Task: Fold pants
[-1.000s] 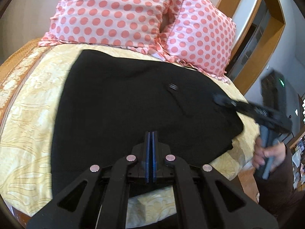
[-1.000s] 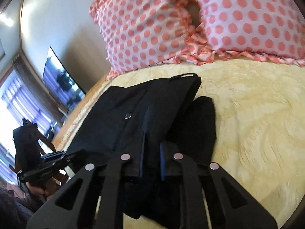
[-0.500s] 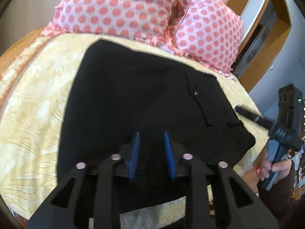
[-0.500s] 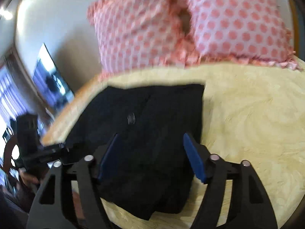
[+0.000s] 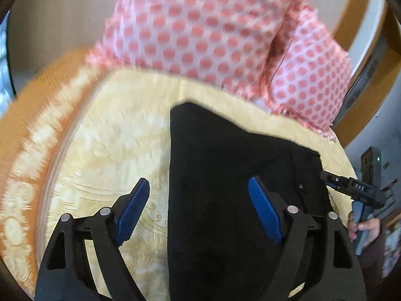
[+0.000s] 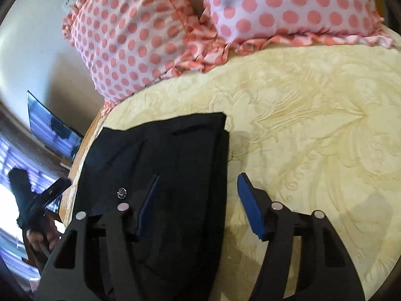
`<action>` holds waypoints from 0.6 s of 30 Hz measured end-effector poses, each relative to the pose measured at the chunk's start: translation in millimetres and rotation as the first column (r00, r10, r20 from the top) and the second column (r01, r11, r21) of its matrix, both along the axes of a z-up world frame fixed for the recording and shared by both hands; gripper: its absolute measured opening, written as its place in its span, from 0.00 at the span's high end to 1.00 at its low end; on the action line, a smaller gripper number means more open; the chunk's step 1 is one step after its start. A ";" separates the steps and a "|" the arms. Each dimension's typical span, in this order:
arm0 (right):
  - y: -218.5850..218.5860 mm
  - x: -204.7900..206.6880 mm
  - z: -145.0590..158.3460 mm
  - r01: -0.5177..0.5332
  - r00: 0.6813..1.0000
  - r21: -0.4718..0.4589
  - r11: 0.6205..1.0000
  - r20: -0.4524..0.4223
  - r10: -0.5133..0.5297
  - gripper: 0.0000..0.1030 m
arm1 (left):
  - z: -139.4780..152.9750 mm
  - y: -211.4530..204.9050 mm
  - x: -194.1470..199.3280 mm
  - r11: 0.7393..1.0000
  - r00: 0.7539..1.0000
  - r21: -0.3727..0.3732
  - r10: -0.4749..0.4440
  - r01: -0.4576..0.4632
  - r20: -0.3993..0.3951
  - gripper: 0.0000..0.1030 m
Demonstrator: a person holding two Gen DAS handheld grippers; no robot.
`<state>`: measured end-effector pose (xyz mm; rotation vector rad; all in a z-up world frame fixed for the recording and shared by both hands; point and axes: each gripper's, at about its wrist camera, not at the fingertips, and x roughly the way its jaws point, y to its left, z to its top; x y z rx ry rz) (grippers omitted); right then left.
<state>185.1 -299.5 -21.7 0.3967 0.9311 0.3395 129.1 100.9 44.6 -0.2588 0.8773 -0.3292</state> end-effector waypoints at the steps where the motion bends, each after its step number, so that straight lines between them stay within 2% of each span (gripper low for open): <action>1: 2.6 -1.7 -1.9 -0.008 1.000 -0.003 1.000 0.006 0.008 0.39 | -6.4 1.2 8.1 1.000 0.999 -0.017 -0.012 0.011 -0.031 0.21; 3: 6.0 -4.5 -2.0 -0.022 0.999 -0.018 1.000 0.024 0.022 0.39 | -19.6 0.4 22.2 0.999 0.996 -0.030 -0.020 0.018 -0.088 0.21; 6: 9.7 -7.0 -3.7 -0.056 0.997 -0.013 0.998 0.044 0.057 0.39 | -30.1 -6.6 27.4 0.997 0.991 -0.062 -0.061 0.054 -0.118 0.21; 8: 11.6 -10.1 -3.9 -0.073 0.995 -0.031 0.997 0.060 0.074 0.57 | -33.6 -11.0 29.1 0.994 0.989 -0.078 -0.079 0.070 -0.122 0.25; 9: 14.5 -13.7 -2.5 -0.078 0.993 -0.059 0.995 0.087 0.083 0.60 | -32.9 -12.4 29.2 0.995 0.989 -0.074 -0.081 0.073 -0.123 0.28; 10: 14.5 -16.0 -1.7 -0.095 0.990 -0.052 0.994 0.100 0.100 0.77 | -33.0 -13.8 29.1 0.996 0.990 -0.055 -0.071 0.065 -0.124 0.35; 11: 15.1 -18.0 -0.1 -0.115 0.987 -0.025 0.993 0.114 0.117 0.84 | -32.1 -14.7 28.0 0.997 0.990 -0.044 -0.063 0.058 -0.123 0.50; 12: 16.4 -20.0 2.4 -0.116 0.985 -0.033 0.993 0.128 0.119 0.85 | -31.3 -14.0 26.1 0.998 0.992 -0.038 -0.062 0.058 -0.114 0.53; 14: 18.2 -21.6 6.0 -0.118 0.982 -0.041 0.992 0.141 0.122 0.89 | -29.4 -12.0 23.6 0.996 0.992 -0.051 -0.076 0.071 -0.101 0.73; 16: 18.4 -22.5 10.3 -0.113 0.981 -0.038 0.993 0.151 0.118 0.90 | -24.8 -13.6 20.5 0.995 0.992 -0.050 -0.088 0.084 -0.088 0.83; 18: 18.6 -22.8 18.7 -0.110 0.979 -0.027 0.994 0.168 0.113 0.91 | -19.1 -18.9 18.4 0.996 0.994 -0.020 -0.087 0.086 -0.069 0.87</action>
